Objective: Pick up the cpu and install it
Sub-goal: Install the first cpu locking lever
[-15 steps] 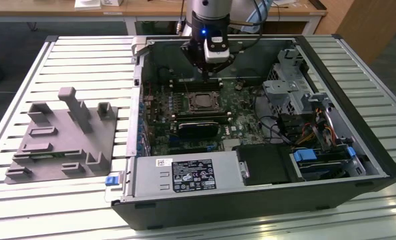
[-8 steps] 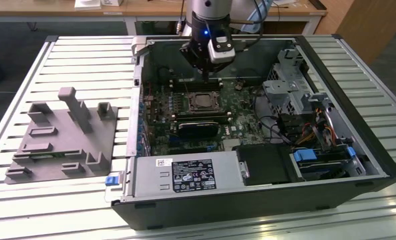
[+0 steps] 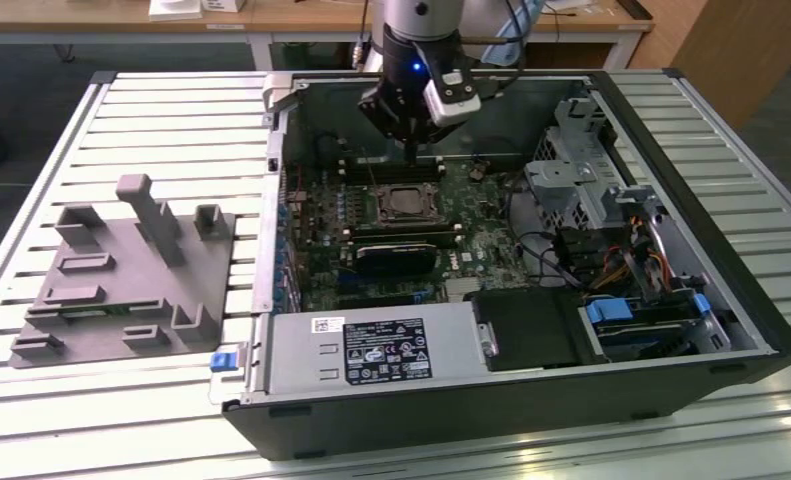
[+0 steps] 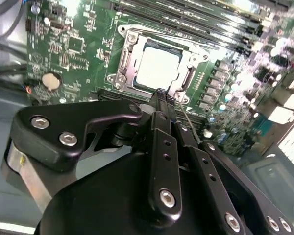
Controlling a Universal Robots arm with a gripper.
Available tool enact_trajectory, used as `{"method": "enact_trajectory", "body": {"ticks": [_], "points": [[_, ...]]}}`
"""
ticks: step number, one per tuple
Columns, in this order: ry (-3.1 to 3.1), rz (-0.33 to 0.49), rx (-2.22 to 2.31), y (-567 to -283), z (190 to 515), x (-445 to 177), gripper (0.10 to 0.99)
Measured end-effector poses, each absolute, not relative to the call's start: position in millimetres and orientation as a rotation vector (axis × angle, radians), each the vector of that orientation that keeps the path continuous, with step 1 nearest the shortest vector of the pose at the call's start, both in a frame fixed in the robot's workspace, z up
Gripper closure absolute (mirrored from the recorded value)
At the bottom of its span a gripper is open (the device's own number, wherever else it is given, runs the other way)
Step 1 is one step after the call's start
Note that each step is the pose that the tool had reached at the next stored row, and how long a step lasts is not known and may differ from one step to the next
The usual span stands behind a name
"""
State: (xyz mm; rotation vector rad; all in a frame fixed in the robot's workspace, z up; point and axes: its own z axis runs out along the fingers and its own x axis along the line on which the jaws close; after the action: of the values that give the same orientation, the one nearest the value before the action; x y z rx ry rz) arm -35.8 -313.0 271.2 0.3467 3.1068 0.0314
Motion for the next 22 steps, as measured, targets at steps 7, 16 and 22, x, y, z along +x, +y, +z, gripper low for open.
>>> {"method": "enact_trajectory", "body": {"ticks": [7, 16, 22], "points": [[3.124, 0.033, 0.151, -313, 270, -36, 0.980], [3.128, 0.034, 0.012, -313, 269, -41, 0.980], [3.128, 0.034, 0.011, -313, 268, -53, 0.980]]}}
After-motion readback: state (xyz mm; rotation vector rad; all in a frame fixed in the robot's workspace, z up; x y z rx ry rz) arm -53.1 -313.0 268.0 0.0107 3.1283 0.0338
